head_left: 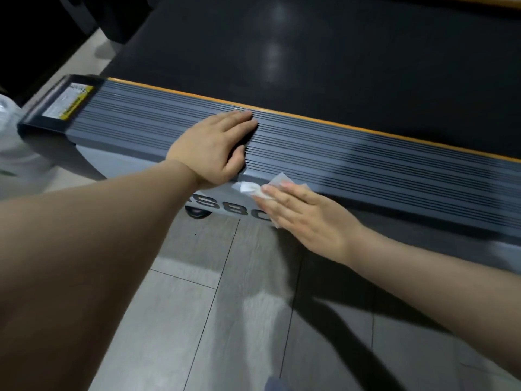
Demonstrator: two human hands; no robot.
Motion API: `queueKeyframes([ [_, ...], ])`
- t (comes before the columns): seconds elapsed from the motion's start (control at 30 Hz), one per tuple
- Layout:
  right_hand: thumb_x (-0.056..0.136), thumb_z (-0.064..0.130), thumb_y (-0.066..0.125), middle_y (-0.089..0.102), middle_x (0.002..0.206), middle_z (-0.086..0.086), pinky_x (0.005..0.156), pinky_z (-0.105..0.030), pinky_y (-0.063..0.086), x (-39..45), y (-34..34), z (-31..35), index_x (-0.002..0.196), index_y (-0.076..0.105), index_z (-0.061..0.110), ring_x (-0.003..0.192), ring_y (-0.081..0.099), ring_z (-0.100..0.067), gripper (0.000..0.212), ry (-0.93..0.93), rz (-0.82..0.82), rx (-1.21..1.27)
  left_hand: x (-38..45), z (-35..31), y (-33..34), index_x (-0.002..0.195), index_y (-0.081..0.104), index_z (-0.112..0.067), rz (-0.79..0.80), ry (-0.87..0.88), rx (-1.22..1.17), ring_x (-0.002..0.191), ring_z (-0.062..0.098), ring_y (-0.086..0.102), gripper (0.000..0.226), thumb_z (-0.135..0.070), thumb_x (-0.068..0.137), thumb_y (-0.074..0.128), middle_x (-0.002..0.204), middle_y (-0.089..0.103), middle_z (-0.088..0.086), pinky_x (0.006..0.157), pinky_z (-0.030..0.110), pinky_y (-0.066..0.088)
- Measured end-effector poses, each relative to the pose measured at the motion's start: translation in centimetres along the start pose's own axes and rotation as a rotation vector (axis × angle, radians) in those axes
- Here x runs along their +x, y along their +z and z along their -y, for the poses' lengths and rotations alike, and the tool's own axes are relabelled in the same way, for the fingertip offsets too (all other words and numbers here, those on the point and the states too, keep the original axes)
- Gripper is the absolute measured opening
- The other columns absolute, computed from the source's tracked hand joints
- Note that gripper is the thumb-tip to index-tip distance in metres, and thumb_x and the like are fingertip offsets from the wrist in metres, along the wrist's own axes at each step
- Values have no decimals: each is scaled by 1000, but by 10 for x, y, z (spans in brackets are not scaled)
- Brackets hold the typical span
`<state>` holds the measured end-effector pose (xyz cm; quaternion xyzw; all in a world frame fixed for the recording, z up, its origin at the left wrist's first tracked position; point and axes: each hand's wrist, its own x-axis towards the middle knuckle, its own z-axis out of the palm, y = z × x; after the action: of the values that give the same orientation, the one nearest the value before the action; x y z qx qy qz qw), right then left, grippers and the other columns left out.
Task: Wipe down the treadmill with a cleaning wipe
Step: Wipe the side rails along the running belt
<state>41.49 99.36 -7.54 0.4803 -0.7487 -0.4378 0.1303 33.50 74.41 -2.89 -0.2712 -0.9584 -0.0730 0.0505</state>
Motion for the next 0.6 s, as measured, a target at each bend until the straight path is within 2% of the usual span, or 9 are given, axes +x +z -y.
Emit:
queueKeyframes([
  [0.07, 101, 24, 12, -17, 159, -21, 109, -55, -26, 8, -2, 8, 144, -20, -10, 137, -32, -39, 63, -82, 63, 4, -1, 2, 1, 146, 45, -8, 3, 5, 8, 139, 31, 41, 64, -37, 91, 28, 151, 44, 14, 118, 39, 27],
  [0.13, 102, 33, 27, -7, 161, -21, 107, -60, -24, 20, 9, 33, 150, -5, -6, 144, -20, -41, 70, -221, 98, 12, -1, 3, 3, 145, 46, -7, 8, 6, 9, 139, 32, 41, 64, -36, 91, 28, 150, 44, 15, 118, 40, 28],
  [0.2, 99, 39, 38, -1, 160, -26, 111, -65, -15, 31, 12, 53, 152, 8, -4, 146, -10, -46, 75, -310, 159, -41, -1, 3, 4, 144, 47, -5, 7, 20, 0, 137, 34, 43, 63, -33, 90, 29, 148, 46, 17, 117, 41, 29],
  [0.3, 98, 41, 44, 4, 161, -23, 109, -66, -18, 38, 1, 58, 153, 15, -1, 147, -5, -44, 76, -293, 230, -75, -2, 4, 1, 144, 47, -5, 24, 21, -22, 138, 34, 42, 64, -33, 90, 29, 149, 46, 17, 118, 40, 28],
  [0.4, 102, 30, 36, 2, 162, -16, 113, -51, -18, 34, -11, 33, 153, 7, 1, 150, -5, -32, 66, -145, 157, 66, -2, 3, 0, 144, 47, -6, 28, 19, -38, 138, 33, 41, 65, -34, 89, 28, 149, 45, 17, 117, 39, 27],
  [0.5, 101, 21, 9, -10, 161, -13, 117, -47, -14, 19, -26, -4, 147, -13, -1, 150, -10, -28, 56, -11, 55, 177, -1, 2, -3, 146, 45, -8, 35, -4, -50, 139, 32, 40, 66, -35, 89, 27, 151, 43, 14, 118, 38, 26],
  [0.57, 97, 16, -5, -9, 162, -13, 121, -46, -6, 10, -32, -19, 150, -13, 0, 150, -6, -29, 56, 69, -25, 240, -2, -1, -7, 148, 42, -12, 51, -31, -71, 142, 28, 36, 65, -33, 89, 27, 154, 40, 10, 118, 35, 22],
  [0.6, 97, 15, -6, -7, 162, -14, 123, -45, 0, 6, -32, -21, 153, -8, 1, 150, -2, -30, 58, 133, -69, 300, -2, -2, -8, 149, 41, -14, 66, -44, -86, 143, 26, 34, 65, -32, 89, 27, 156, 38, 7, 118, 35, 22],
])
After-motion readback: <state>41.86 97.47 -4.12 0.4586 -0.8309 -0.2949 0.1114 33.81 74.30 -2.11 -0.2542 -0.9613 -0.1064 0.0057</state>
